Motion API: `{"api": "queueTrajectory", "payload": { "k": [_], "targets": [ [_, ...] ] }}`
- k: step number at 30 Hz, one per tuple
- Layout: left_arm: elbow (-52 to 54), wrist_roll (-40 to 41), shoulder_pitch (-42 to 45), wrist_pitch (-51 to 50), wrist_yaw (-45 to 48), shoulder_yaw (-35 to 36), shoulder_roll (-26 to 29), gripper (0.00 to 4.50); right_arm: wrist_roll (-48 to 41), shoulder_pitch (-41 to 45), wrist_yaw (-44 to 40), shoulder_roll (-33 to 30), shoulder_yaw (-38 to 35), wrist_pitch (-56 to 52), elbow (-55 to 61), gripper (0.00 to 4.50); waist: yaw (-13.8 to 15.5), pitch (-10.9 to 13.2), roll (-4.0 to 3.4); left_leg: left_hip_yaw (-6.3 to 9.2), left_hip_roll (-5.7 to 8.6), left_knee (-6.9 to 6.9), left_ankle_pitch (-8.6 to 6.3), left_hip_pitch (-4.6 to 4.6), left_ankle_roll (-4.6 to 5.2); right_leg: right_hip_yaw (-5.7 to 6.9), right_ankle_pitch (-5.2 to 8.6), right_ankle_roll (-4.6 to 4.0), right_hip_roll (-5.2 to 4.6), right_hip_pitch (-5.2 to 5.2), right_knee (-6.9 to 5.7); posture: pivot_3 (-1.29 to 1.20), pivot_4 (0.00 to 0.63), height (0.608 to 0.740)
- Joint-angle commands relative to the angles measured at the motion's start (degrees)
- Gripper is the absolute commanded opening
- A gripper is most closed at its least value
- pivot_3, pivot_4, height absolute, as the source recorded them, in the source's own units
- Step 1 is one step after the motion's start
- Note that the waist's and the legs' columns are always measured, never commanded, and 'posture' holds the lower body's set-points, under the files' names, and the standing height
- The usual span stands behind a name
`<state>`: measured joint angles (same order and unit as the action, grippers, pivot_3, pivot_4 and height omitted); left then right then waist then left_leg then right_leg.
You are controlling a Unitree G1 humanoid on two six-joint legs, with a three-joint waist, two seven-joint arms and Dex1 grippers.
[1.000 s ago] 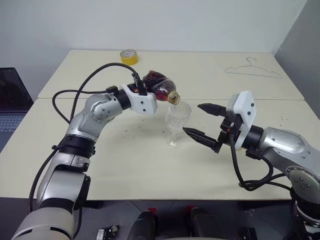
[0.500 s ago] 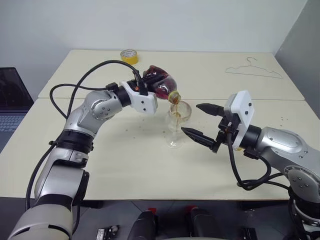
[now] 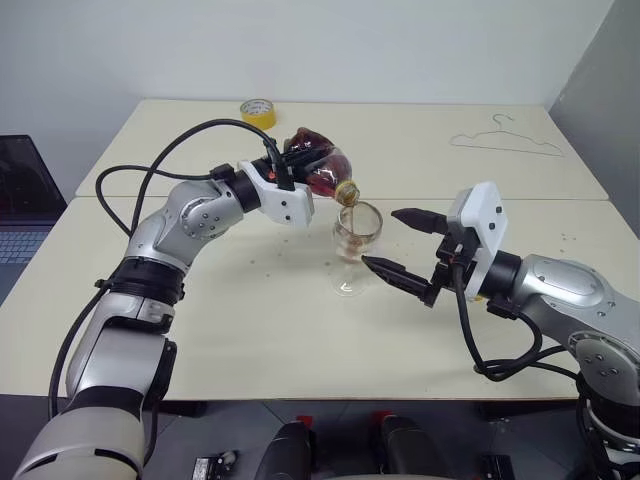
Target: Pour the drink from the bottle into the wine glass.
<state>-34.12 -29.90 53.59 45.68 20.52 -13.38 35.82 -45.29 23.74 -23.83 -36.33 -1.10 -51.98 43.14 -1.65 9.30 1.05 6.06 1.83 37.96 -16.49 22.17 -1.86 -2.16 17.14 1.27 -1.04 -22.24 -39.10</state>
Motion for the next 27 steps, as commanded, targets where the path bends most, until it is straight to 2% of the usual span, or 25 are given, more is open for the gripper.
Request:
{"api": "queueTrajectory", "payload": {
  "k": [1,27],
  "targets": [
    [0.8,0.2,2.3,0.9,-2.0,0.7,0.8,0.64,-1.1,0.3,-0.6,-0.7,-1.1,0.3,2.2,4.50,0.0,0.0,0.00,0.00,0.00,0.00,0.00,0.00,0.00,0.00,0.00,0.00,0.00,0.00,0.00,0.00,0.150,0.740],
    [0.3,0.4,2.6,0.9,-2.5,0.1,0.7,0.64,-2.7,2.2,0.6,-0.9,-1.0,-1.0,2.3,4.50,0.0,0.0,0.00,0.00,0.00,0.01,0.00,0.00,0.00,0.00,0.00,0.00,0.00,0.00,-0.01,0.00,0.150,0.740]
  ]
}}
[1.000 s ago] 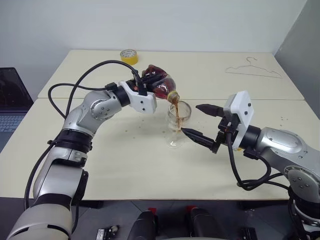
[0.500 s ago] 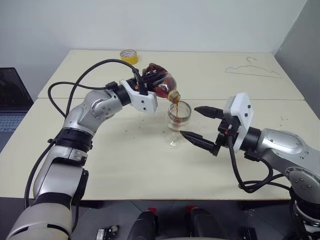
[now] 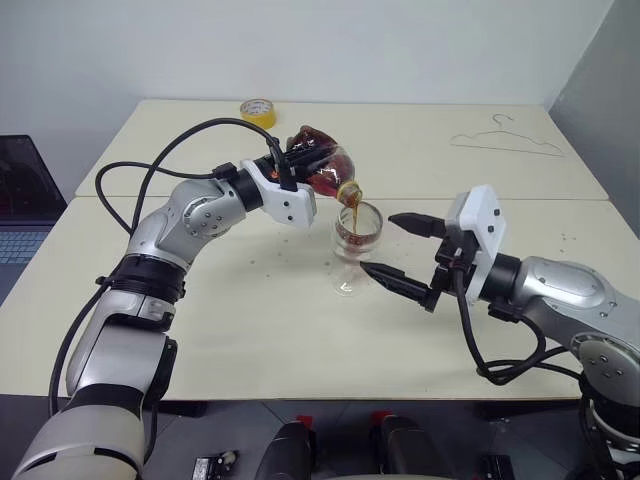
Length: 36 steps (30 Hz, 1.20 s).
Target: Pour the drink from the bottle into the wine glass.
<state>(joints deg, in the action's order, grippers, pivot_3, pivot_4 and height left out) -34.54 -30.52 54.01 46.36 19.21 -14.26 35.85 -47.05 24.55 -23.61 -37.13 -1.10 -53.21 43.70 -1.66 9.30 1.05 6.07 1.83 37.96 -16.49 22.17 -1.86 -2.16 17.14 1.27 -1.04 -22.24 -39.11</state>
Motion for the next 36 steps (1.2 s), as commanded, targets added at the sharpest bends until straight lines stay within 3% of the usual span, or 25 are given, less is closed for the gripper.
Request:
{"api": "queueTrajectory", "payload": {
  "k": [1,9,21,36],
  "targets": [
    [0.8,1.2,2.2,0.1,-1.0,1.0,0.7,0.64,-1.0,1.5,0.4,0.0,-0.9,0.2,1.7,4.50,0.0,0.0,0.00,-0.01,0.00,0.00,0.00,0.00,0.00,0.00,0.00,0.00,0.00,0.00,0.00,0.00,0.150,0.740],
    [1.9,4.8,0.6,-2.5,1.8,1.8,0.3,0.64,0.5,1.8,-0.1,0.9,-0.3,2.0,1.1,4.50,0.0,0.0,0.00,-0.01,0.00,0.00,0.00,0.00,0.00,0.00,0.00,0.00,0.00,0.00,-0.01,0.00,0.150,0.740],
    [10.0,18.3,-5.9,-15.2,10.8,4.4,-3.1,0.64,4.2,1.0,-2.9,1.6,1.5,6.6,0.4,4.50,-0.1,0.0,0.00,0.02,0.00,0.04,0.01,0.00,-0.01,0.00,0.00,0.00,0.00,-0.01,-0.02,0.00,0.150,0.740],
    [28.9,36.4,-22.4,-51.3,6.0,19.4,-10.4,0.64,6.7,8.5,-7.7,2.3,6.4,8.0,-2.9,4.50,-0.2,0.0,0.00,0.04,-0.03,0.08,0.04,-0.02,-0.07,-0.01,0.00,-0.01,0.00,-0.02,-0.06,0.00,0.150,0.740]
  ]
}}
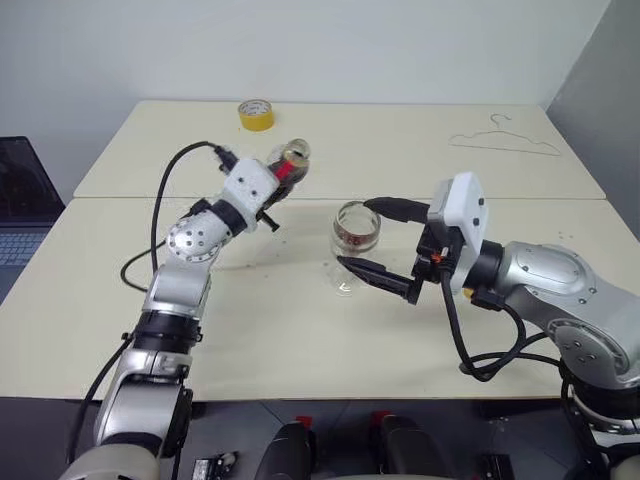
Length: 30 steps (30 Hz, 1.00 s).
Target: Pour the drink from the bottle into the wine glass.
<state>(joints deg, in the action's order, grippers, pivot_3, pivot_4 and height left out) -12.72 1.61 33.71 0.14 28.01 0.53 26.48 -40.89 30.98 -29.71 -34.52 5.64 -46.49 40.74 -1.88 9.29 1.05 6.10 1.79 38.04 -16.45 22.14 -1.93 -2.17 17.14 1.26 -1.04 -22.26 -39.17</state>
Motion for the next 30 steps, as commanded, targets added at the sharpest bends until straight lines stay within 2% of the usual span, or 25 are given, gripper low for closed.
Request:
{"api": "queueTrajectory", "payload": {
  "k": [1,6,14,20,30],
  "targets": [
    [8.5,4.8,-3.6,-6.5,-3.7,5.6,-1.5,0.64,0.5,2.4,-2.1,-0.5,-0.3,1.2,-0.2,4.50,0.0,0.0,0.00,-0.01,0.00,0.00,0.00,0.00,0.00,-0.02,0.00,0.00,-0.01,0.00,0.00,0.00,0.150,0.740],
    [13.3,8.6,-10.0,-11.4,-7.5,10.5,-4.1,0.64,-0.1,5.2,-3.0,-0.3,0.0,-0.9,-1.6,4.50,0.2,0.0,0.01,0.01,-0.01,0.01,0.00,0.00,-0.01,0.00,0.00,-0.01,-0.01,0.00,0.00,0.00,0.150,0.740],
    [13.2,11.3,-15.9,-10.3,-9.3,13.8,-6.3,0.64,-2.3,15.0,-3.4,0.2,1.1,-9.6,-7.7,4.50,0.2,0.0,0.01,0.00,0.00,0.00,0.00,-0.01,0.00,0.00,-0.01,-0.02,-0.02,0.00,0.01,0.00,0.150,0.740],
    [10.5,11.2,-17.2,-7.2,-9.8,14.8,-6.5,0.64,-1.3,20.3,-4.9,1.2,3.2,-12.4,-11.2,4.50,0.2,0.0,0.02,-0.01,0.00,-0.02,-0.02,-0.01,0.03,0.00,-0.01,-0.02,-0.04,0.00,0.04,0.00,0.150,0.740],
    [5.5,13.8,-17.7,-7.1,-11.1,17.7,-7.4,0.64,-0.1,23.1,-6.7,4.7,5.3,-11.2,-12.2,4.50,0.2,0.0,0.02,0.00,0.00,-0.03,-0.03,0.00,0.05,0.01,-0.01,-0.02,-0.04,-0.02,0.03,0.00,0.150,0.740]
  ]
}}
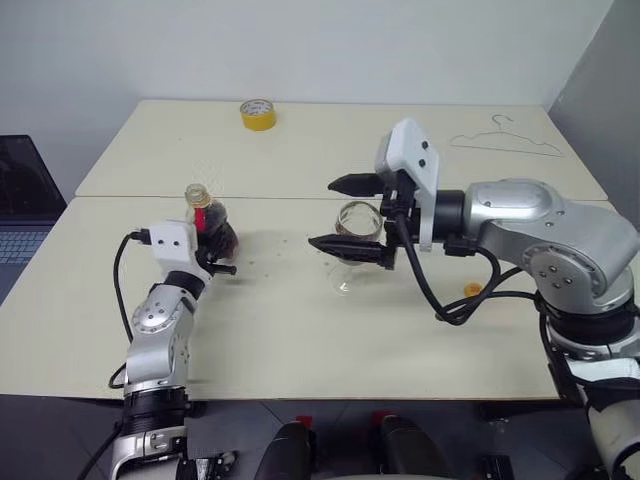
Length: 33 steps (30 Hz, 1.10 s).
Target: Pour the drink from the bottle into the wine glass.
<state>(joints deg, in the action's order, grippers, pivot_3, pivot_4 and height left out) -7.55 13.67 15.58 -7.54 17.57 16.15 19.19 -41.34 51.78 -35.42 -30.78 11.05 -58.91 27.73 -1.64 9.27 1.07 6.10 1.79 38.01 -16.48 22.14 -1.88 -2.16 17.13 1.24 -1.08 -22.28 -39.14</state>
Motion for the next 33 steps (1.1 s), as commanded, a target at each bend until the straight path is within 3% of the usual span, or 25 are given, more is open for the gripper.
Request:
{"api": "queueTrajectory", "payload": {
  "k": [1,15,16,26,33],
  "targets": [
    [-0.3,2.0,0.4,0.3,-0.9,2.3,-0.2,0.64,0.5,2.6,-1.1,1.2,0.0,1.3,0.7,4.50,0.0,0.0,0.00,0.00,0.00,0.00,0.00,0.00,0.00,0.00,0.00,0.00,0.00,0.00,0.00,0.00,0.150,0.740],
    [-2.7,2.0,-0.3,0.3,-1.0,2.5,1.1,0.64,2.2,2.7,-2.0,2.9,0.5,1.3,0.3,4.50,0.0,0.0,0.01,0.01,0.00,-0.03,0.00,-0.02,0.00,0.00,0.00,0.00,0.00,0.00,0.00,0.00,0.150,0.740],
    [-2.7,2.2,-0.3,0.2,-1.1,2.7,1.1,1.33,2.3,2.7,-2.0,2.9,0.4,1.3,0.4,4.50,0.0,0.0,0.01,0.01,0.00,-0.03,0.00,-0.02,-0.01,0.00,0.00,0.00,0.00,0.00,0.00,0.00,0.150,0.740],
    [-1.9,1.6,-1.1,0.7,-0.8,2.3,1.8,4.48,2.2,2.4,-2.2,3.5,0.3,1.6,0.5,4.50,0.0,0.0,0.00,0.01,0.00,-0.05,0.00,-0.03,0.00,0.00,0.00,0.00,-0.01,-0.01,0.02,0.00,0.150,0.740],
    [0.0,1.2,-2.6,1.6,0.0,1.7,2.0,4.48,2.3,1.8,-2.4,3.4,0.0,2.3,1.1,4.50,0.0,0.0,0.00,0.02,0.00,-0.06,-0.01,-0.03,0.00,-0.01,0.00,0.00,-0.01,-0.01,0.03,0.00,0.150,0.740]
  ]
}}
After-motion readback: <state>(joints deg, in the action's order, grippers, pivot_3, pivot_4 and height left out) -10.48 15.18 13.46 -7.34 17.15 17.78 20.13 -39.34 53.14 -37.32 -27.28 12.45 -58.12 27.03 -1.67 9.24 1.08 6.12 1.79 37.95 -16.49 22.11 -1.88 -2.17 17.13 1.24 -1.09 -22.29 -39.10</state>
